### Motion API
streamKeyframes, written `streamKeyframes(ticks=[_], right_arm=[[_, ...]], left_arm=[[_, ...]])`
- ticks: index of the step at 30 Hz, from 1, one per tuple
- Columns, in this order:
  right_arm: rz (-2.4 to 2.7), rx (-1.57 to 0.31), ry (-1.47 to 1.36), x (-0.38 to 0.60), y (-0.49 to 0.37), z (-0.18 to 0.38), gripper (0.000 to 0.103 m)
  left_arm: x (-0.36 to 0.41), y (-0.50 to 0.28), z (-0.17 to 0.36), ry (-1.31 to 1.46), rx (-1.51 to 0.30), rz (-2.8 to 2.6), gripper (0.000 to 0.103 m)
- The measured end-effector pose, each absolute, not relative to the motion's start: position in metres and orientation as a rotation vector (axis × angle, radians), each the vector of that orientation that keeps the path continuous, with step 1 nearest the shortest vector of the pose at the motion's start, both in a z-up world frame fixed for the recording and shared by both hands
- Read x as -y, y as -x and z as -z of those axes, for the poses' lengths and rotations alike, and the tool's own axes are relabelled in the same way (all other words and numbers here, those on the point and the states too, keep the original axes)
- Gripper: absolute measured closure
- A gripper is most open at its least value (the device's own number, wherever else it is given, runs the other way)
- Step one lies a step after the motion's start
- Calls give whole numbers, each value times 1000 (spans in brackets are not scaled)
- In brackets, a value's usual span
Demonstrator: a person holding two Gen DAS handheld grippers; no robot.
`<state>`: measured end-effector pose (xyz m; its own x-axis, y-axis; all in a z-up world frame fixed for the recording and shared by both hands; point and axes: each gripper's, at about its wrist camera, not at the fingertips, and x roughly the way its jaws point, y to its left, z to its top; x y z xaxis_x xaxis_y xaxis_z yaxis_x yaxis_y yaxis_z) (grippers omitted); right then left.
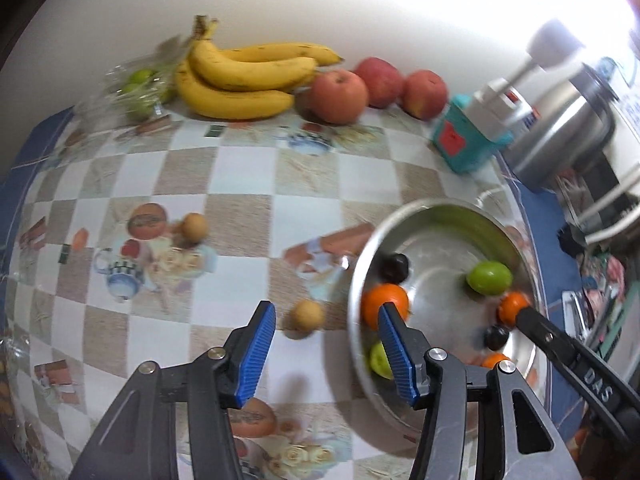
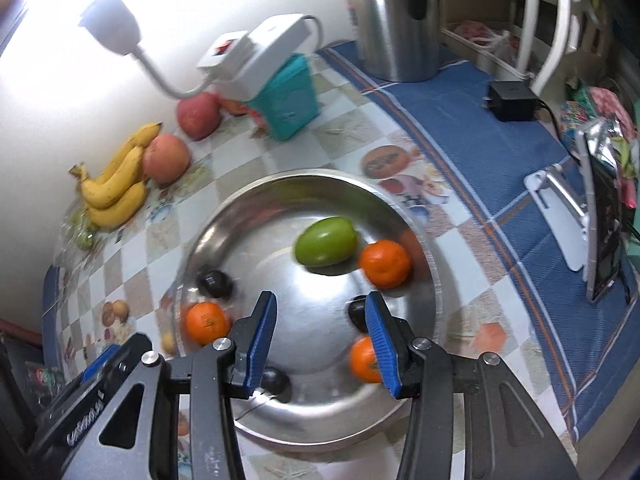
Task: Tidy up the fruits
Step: 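Withdraw both open tools from the bowl toward the fruit row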
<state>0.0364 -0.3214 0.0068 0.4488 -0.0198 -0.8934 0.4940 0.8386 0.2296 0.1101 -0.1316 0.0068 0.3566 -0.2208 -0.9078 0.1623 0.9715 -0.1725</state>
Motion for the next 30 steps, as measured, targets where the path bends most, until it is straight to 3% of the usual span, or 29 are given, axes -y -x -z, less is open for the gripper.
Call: streamKeyframes(ticks=[13,15,16,19,20,30], right_arm=[[275,-1075,-425,291,-46,-14,56],[277,-1078,-423,290,-46,-12,56],[279,-1080,-422,291,-46,-11,54],[299,-1095,-422,293,-47,-6,30],[302,-1100,-422,294,-48,-4,29],[313,-1117,-424,296,-48,3,22]], left_arm=[[100,-118,-11,102,-1166,159,40],[100,-119,-10,99,-1169,155,31],[100,-119,-9,96,-1171,150,27],[100,-120,-6,73,-1174,117,6],[99,-120,-4,64,-1175,107,0],[96,-121,0,31,-1168,55,0]])
